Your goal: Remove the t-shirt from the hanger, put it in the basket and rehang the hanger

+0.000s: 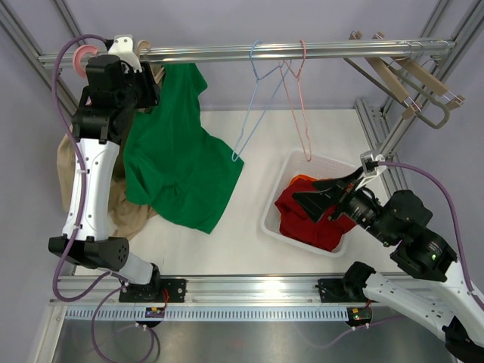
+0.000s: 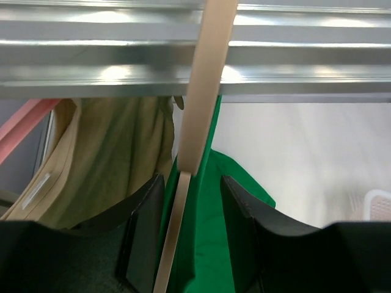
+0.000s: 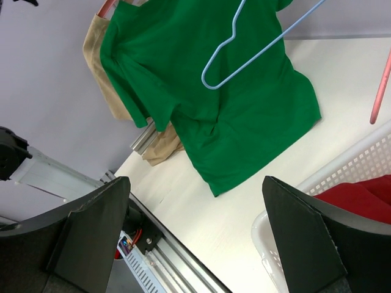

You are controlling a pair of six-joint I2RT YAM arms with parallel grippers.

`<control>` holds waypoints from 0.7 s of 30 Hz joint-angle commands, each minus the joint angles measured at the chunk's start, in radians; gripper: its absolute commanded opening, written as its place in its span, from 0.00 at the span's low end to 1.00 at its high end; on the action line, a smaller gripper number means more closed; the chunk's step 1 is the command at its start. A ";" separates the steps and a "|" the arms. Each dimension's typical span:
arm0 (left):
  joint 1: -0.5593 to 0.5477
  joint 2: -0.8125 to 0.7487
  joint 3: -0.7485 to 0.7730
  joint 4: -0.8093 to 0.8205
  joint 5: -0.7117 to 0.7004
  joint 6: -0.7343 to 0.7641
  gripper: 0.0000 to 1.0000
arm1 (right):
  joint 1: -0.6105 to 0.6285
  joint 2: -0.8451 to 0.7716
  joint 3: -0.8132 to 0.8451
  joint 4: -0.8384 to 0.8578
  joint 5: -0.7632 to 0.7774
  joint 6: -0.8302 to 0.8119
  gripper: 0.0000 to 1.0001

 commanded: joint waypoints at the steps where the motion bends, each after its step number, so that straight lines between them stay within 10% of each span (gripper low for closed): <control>1: 0.003 0.037 0.044 0.019 0.021 0.024 0.45 | -0.005 0.005 0.050 0.033 -0.037 0.001 0.99; 11: 0.000 0.038 0.027 0.025 0.021 0.005 0.01 | -0.005 0.011 0.064 0.048 -0.076 0.004 0.99; 21: -0.072 -0.057 0.031 0.112 0.059 0.054 0.00 | -0.002 0.117 0.049 0.114 -0.195 -0.048 0.98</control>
